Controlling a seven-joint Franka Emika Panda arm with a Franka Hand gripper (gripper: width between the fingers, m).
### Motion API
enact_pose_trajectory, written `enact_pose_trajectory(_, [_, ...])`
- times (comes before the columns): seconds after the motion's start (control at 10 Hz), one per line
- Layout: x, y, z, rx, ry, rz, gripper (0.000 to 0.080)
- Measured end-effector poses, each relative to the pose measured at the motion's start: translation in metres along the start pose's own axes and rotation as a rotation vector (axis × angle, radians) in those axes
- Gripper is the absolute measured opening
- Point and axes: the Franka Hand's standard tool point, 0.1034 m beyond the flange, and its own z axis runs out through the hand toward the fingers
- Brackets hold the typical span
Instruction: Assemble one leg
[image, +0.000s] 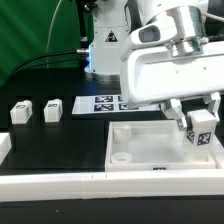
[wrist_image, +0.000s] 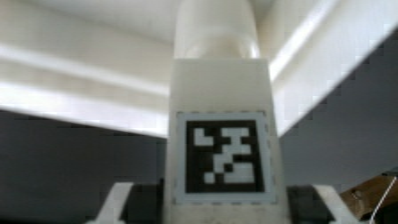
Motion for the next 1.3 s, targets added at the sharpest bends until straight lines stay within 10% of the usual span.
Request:
enact_pose_trajectory(0.4, [-0.0002,-0.0029,-0.0008,0.01,-0.03,-0.003,0.0297])
enact_pose_trajectory(0.5, [0.0015,-0.0056,-0.0014,0.012,-0.028,-0.007,0.0543])
enact_pose_trajectory(0.7, [0.005,-0.0089,-0.002,0.016,-0.03,-0.011,0.0626])
enact_pose_trajectory(1.3, [0.0079,-0.006,-0.004,0.013,-0.03,-0.01,0.0649])
